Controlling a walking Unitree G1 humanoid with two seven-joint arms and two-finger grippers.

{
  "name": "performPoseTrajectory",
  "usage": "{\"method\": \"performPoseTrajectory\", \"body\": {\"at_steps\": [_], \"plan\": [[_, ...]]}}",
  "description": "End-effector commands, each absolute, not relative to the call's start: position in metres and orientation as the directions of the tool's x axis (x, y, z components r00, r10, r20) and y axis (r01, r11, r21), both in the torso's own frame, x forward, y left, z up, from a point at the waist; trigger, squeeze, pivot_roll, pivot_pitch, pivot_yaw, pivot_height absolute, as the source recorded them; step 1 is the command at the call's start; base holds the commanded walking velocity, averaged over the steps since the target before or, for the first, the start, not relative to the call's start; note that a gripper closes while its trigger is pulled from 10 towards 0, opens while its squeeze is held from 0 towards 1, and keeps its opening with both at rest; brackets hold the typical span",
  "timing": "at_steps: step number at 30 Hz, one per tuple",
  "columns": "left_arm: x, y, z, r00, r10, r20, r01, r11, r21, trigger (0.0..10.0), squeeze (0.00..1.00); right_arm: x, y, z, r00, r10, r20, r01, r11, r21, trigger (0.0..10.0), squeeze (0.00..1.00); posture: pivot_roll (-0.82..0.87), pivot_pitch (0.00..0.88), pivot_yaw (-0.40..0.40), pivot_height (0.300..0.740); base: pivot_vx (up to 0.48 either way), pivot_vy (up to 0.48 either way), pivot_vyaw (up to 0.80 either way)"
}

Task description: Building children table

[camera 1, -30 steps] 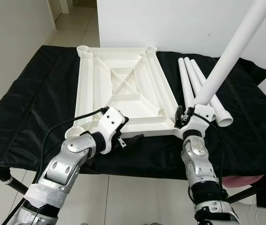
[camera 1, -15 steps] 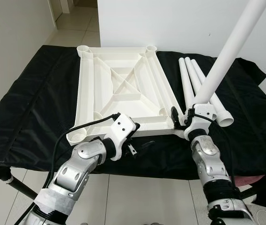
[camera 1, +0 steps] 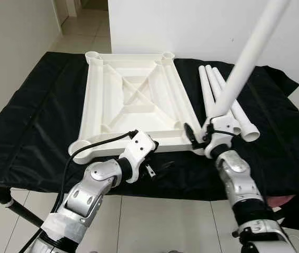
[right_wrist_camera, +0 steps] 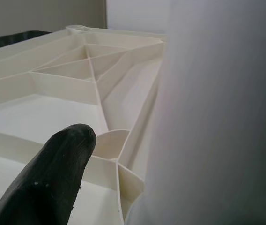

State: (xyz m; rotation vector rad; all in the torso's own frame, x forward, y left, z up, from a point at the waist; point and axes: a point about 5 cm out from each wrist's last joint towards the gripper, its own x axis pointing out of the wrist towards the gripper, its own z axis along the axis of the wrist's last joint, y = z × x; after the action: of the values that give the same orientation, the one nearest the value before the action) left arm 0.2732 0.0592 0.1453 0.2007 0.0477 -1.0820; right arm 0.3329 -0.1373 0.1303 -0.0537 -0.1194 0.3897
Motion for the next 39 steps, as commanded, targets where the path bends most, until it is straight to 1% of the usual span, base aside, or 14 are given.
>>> {"method": "performPoseTrajectory", "body": {"at_steps": [1, 6, 10, 18, 19, 25, 32, 33, 34, 35, 36, 37, 38, 39], "plan": [[0.277, 0.063, 0.144, 0.508, -0.850, -0.142, 0.859, 0.487, 0.155, 10.0, 0.00, 0.329, -0.125, 0.120, 0.896, 0.439, 0.069, -0.435, 0.898, -0.063, 10.0, 0.00, -0.01, 0.000, -0.033, 0.740, 0.000, 0.000, 0.00], [0.281, 0.067, 0.145, 0.514, -0.845, -0.144, 0.855, 0.492, 0.163, 10.0, 0.00, 0.330, -0.113, 0.119, 0.891, 0.448, 0.072, -0.446, 0.894, -0.043, 10.0, 0.00, -0.01, 0.000, -0.032, 0.740, 0.000, 0.000, 0.00], [0.284, 0.069, 0.146, 0.517, -0.843, -0.146, 0.853, 0.494, 0.170, 10.0, 0.00, 0.331, -0.115, 0.120, 0.893, 0.442, 0.079, -0.441, 0.897, -0.039, 10.0, 0.00, -0.01, 0.000, -0.031, 0.740, 0.000, 0.000, 0.00], [0.286, 0.073, 0.143, 0.516, -0.842, -0.158, 0.853, 0.487, 0.191, 10.0, 0.00, 0.333, -0.144, 0.127, 0.887, 0.453, 0.084, -0.447, 0.890, -0.085, 10.0, 0.00, -0.02, 0.000, -0.027, 0.740, 0.000, 0.000, 0.00], [0.286, 0.073, 0.143, 0.512, -0.844, -0.162, 0.855, 0.482, 0.194, 10.0, 0.00, 0.333, -0.153, 0.132, 0.871, 0.484, 0.090, -0.475, 0.874, -0.104, 10.0, 0.00, -0.03, 0.000, -0.022, 0.740, 0.000, 0.000, 0.00], [0.281, 0.070, 0.139, 0.489, -0.852, -0.188, 0.869, 0.456, 0.194, 10.0, 0.00, 0.335, -0.160, 0.137, 0.838, 0.540, 0.076, -0.525, 0.837, -0.155, 10.0, 0.00, -0.02, 0.000, -0.020, 0.740, 0.000, 0.000, 0.00], [0.277, 0.066, 0.139, 0.465, -0.867, -0.180, 0.884, 0.441, 0.158, 10.0, 0.00, 0.335, -0.159, 0.134, 0.802, 0.596, 0.037, -0.584, 0.795, -0.165, 10.0, 0.00, -0.01, 0.000, -0.027, 0.740, 0.000, 0.000, 0.00], [0.277, 0.066, 0.139, 0.468, -0.865, -0.179, 0.881, 0.443, 0.166, 10.0, 0.00, 0.336, -0.158, 0.133, 0.798, 0.602, 0.032, -0.590, 0.790, -0.167, 8.2, 0.00, -0.01, 0.000, -0.030, 0.740, 0.000, 0.000, 0.00], [0.277, 0.066, 0.139, 0.474, -0.862, -0.179, 0.878, 0.446, 0.173, 10.0, 0.00, 0.336, -0.158, 0.132, 0.795, 0.607, 0.029, -0.595, 0.787, -0.164, 7.1, 0.00, -0.01, 0.000, -0.030, 0.740, 0.000, 0.000, 0.00], [0.277, 0.066, 0.139, 0.474, -0.862, -0.179, 0.878, 0.446, 0.173, 10.0, 0.00, 0.336, -0.158, 0.132, 0.795, 0.607, 0.029, -0.595, 0.787, -0.164, 7.1, 0.00, -0.01, 0.000, -0.030, 0.740, 0.000, 0.000, 0.00], [0.277, 0.066, 0.139, 0.477, -0.860, -0.179, 0.876, 0.449, 0.179, 10.0, 0.00, 0.336, -0.158, 0.132, 0.791, 0.611, 0.026, -0.600, 0.784, -0.161, 4.3, 0.00, -0.01, 0.000, -0.032, 0.740, 0.000, 0.000, 0.00], [0.278, 0.066, 0.139, 0.480, -0.859, -0.178, 0.874, 0.450, 0.182, 10.0, 0.00, 0.336, -0.159, 0.131, 0.790, 0.613, 0.023, -0.602, 0.782, -0.160, 2.4, 0.00, -0.01, 0.000, -0.033, 0.740, 0.000, 0.000, 0.00], [0.278, 0.066, 0.139, 0.480, -0.859, -0.178, 0.874, 0.450, 0.182, 10.0, 0.00, 0.336, -0.159, 0.131, 0.790, 0.613, 0.023, -0.602, 0.782, -0.160, 2.4, 0.00, -0.01, 0.000, -0.033, 0.740, 0.000, 0.000, 0.00], [0.279, 0.066, 0.140, 0.482, -0.858, -0.177, 0.873, 0.452, 0.184, 10.0, 0.00, 0.336, -0.159, 0.130, 0.787, 0.617, 0.018, -0.607, 0.779, -0.155, 0.0, 0.00, -0.01, 0.000, -0.035, 0.740, 0.000, 0.000, 0.00]]}}
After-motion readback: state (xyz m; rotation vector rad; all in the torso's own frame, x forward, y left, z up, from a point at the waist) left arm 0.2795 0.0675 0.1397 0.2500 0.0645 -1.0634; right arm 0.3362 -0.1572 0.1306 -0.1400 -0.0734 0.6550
